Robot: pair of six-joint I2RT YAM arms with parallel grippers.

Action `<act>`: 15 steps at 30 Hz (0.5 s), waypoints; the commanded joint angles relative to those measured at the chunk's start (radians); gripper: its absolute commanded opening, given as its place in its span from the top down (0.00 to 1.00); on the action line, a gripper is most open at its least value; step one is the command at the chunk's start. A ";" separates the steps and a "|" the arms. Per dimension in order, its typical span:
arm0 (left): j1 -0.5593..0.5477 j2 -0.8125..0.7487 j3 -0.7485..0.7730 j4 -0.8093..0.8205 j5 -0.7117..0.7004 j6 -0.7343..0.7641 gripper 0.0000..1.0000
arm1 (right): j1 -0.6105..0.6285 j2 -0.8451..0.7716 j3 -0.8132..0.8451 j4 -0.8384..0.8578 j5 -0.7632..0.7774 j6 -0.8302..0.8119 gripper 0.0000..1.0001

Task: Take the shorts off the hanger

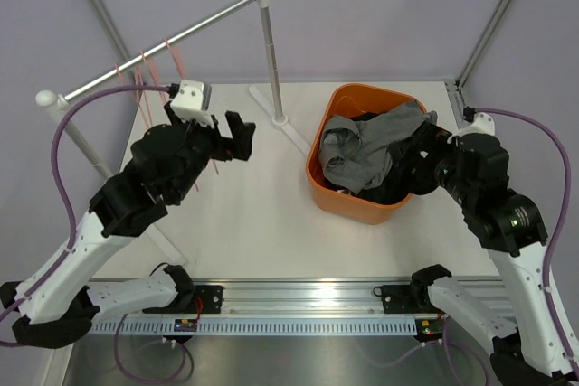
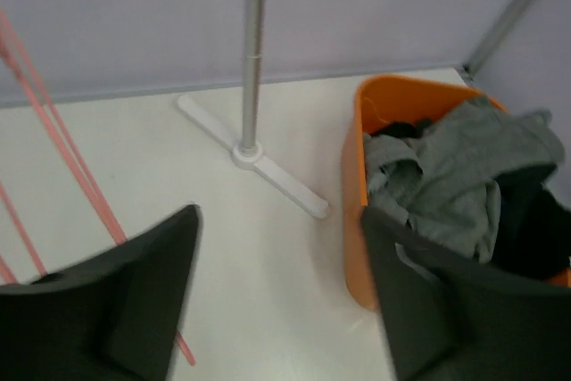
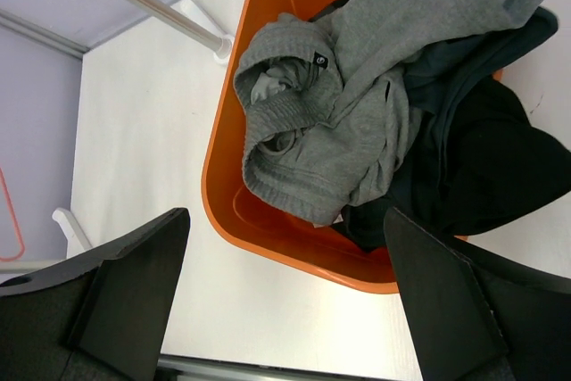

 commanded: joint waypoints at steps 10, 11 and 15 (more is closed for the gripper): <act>-0.024 -0.225 -0.335 0.080 0.394 0.144 0.01 | 0.007 -0.257 -0.150 0.121 0.056 -0.022 0.01; -0.024 -0.214 -0.337 0.080 0.404 0.141 0.01 | 0.007 -0.273 -0.178 0.133 0.056 -0.021 0.01; -0.024 -0.208 -0.361 0.102 0.443 0.151 0.01 | 0.007 -0.325 -0.216 0.141 0.079 -0.025 0.01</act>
